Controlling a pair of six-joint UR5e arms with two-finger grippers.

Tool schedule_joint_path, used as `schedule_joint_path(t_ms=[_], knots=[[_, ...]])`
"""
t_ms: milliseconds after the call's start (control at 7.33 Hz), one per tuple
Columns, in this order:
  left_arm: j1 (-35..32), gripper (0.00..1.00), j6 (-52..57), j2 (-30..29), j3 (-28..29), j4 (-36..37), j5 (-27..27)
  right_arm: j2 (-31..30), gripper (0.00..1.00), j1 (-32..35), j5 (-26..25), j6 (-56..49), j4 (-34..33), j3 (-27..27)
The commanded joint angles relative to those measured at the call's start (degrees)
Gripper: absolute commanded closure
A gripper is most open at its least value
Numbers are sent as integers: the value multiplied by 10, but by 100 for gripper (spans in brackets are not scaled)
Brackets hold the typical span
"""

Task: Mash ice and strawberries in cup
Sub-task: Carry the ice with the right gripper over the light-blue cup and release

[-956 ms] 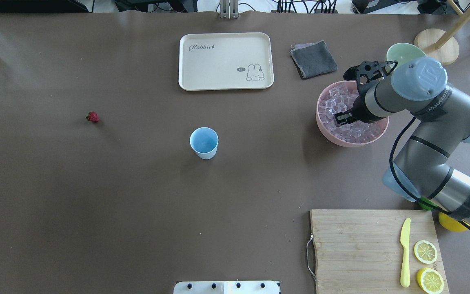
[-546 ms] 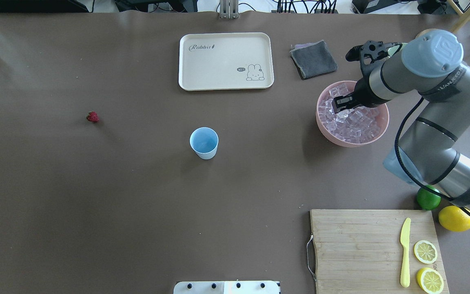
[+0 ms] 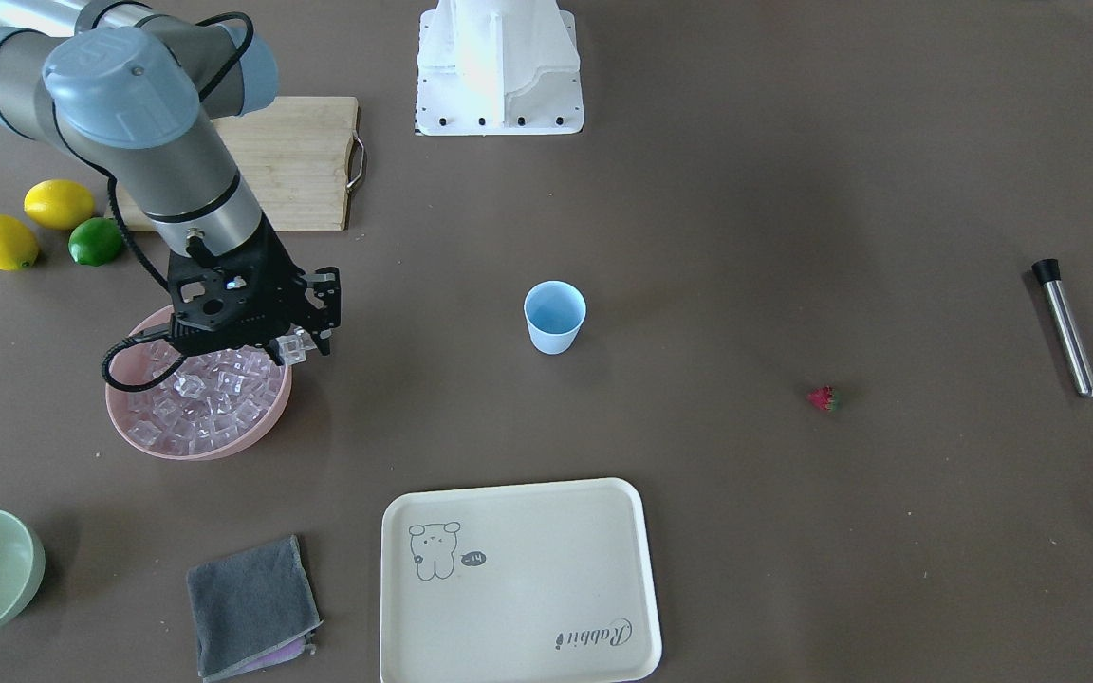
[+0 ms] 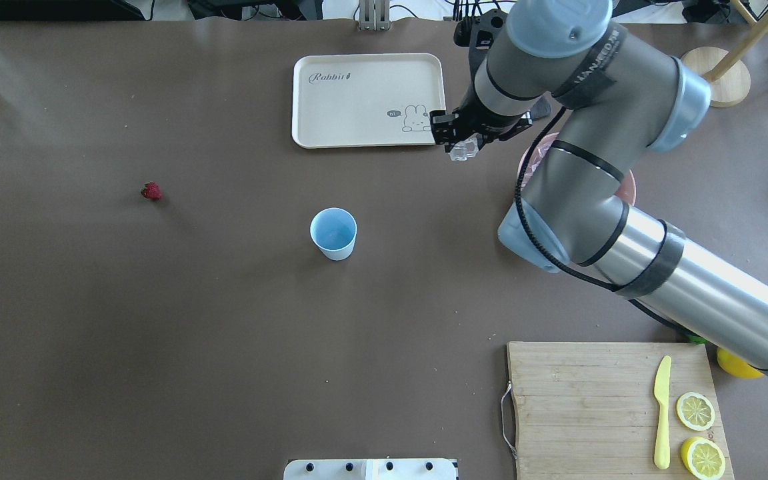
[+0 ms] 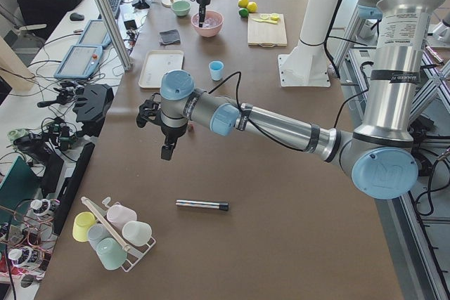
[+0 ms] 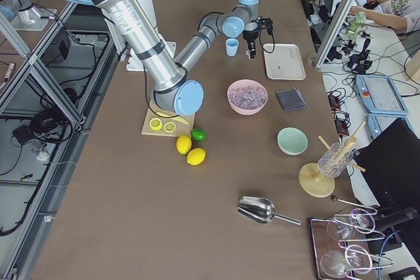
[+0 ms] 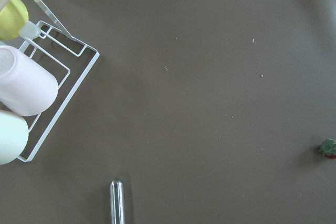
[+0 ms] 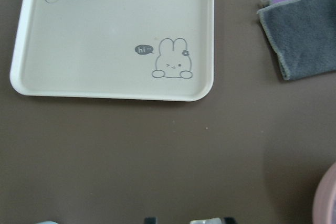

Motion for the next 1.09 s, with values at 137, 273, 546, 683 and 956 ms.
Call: schedule_joint_path(t_ms=[137,273,546,683,956], knots=[[2,2,0,-4,1,0,1,95,100,-108,-108,152,-3,-61],[2,2,0,-7,4,0,1,100,100,-128,-134,160,-2,-73],[2,2,1,-11,9,-1,1,100,100,-150,-156,163,32,-109],[2,2,1,-12,11,0,1,107,100,-158,-168,173,49,-125],[2,2,1,-25,26,0,1,125,100,-160,-169,177,50,-141]])
